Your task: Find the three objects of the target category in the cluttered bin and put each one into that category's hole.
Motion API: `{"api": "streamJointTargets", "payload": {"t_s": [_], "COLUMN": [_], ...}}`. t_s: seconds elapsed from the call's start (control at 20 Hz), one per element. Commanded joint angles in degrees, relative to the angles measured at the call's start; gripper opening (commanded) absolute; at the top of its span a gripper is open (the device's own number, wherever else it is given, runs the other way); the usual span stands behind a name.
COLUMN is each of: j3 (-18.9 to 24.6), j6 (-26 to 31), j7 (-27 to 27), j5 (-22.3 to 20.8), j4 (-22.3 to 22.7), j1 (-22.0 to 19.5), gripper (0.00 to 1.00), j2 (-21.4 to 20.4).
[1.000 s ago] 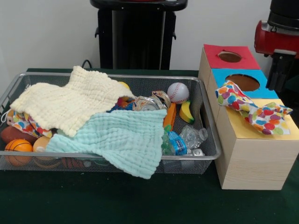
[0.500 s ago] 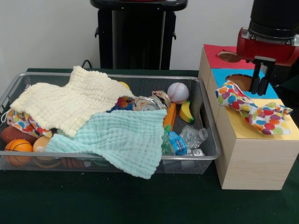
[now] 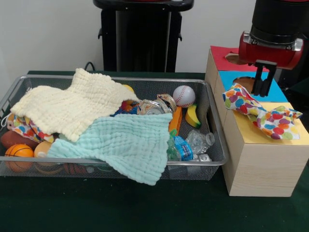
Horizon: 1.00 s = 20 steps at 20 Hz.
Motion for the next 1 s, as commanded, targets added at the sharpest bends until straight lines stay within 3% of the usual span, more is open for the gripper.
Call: {"api": "streamJointTargets", "payload": {"t_s": [0.05,0.6,1.0], "j3": [5.7,6.7,8.6], "j6": [-3.2,-4.7,-9.0], "j7": [1.3,0.6,-0.2], "j5": [-0.8,-1.6,-3.0], "j4": [8.9,12.3,14.1], "j1": [-2.0,-3.5,-5.7], "gripper": [0.0,0.0,0.0], "j2": [-2.9,-5.0,-3.7]}}
